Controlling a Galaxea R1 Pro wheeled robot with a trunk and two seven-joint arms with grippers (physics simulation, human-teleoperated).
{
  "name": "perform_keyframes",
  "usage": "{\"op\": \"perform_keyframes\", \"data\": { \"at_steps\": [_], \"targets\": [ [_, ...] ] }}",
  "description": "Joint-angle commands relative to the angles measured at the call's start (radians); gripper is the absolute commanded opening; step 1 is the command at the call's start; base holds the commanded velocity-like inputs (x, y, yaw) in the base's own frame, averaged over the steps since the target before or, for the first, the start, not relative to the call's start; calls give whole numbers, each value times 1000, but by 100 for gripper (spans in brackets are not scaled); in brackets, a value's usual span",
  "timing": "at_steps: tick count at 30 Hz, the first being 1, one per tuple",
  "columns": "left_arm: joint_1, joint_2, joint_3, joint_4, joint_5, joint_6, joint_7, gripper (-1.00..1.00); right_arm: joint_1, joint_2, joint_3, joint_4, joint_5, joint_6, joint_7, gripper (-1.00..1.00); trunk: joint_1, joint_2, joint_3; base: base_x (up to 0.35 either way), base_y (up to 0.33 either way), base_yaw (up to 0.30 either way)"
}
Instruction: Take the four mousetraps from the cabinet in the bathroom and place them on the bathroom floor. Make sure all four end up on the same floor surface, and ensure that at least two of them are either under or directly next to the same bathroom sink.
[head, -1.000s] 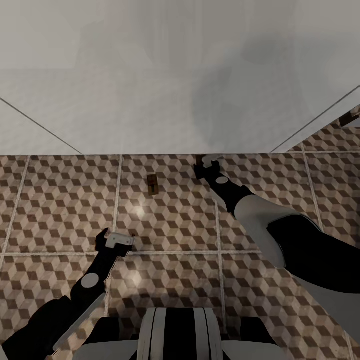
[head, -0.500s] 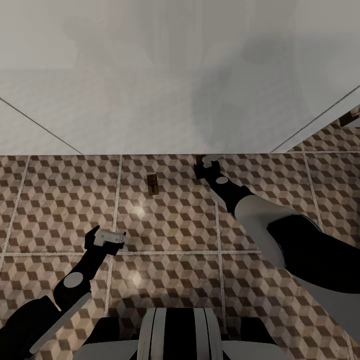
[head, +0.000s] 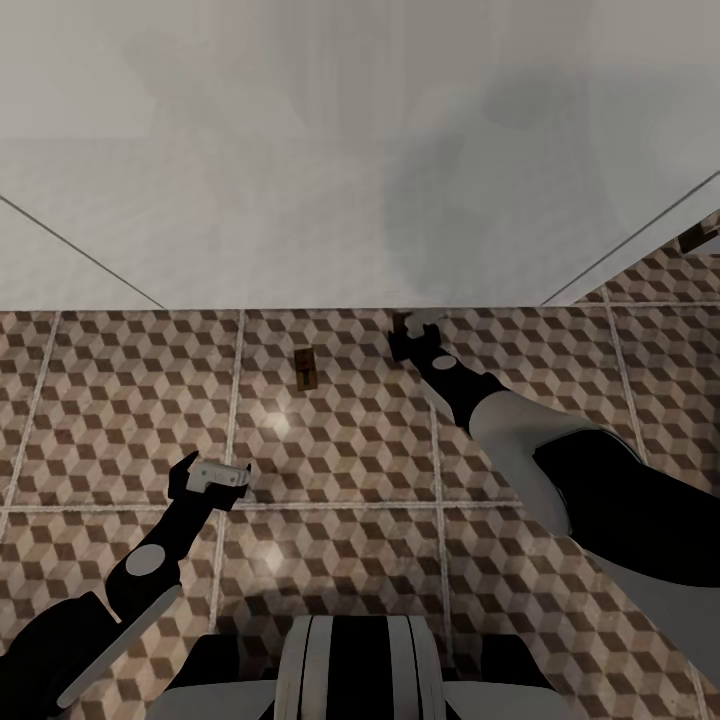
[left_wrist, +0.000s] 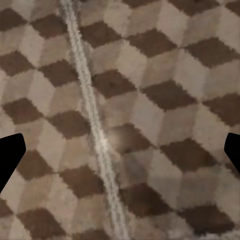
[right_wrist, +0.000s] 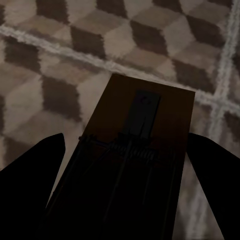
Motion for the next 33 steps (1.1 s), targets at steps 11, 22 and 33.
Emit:
{"op": "perform_keyframes", "data": {
  "at_steps": [11, 22, 33],
  "targets": [
    [-1, 1, -3, -2, 8, 3, 9, 100, -1, 0, 3, 19, 4, -3, -4, -100, 0, 0, -1, 0, 0, 0],
    [-1, 2, -3, 3, 9, 6, 9, 100, 30, 0, 3, 22, 3, -3, -4, -100, 0, 0, -1, 0, 0, 0],
    [-1, 2, -3, 8, 9, 7, 9, 100, 46, 0, 3, 22, 3, -3, -4, -100, 0, 0, -1, 0, 0, 0]
  ]
}}
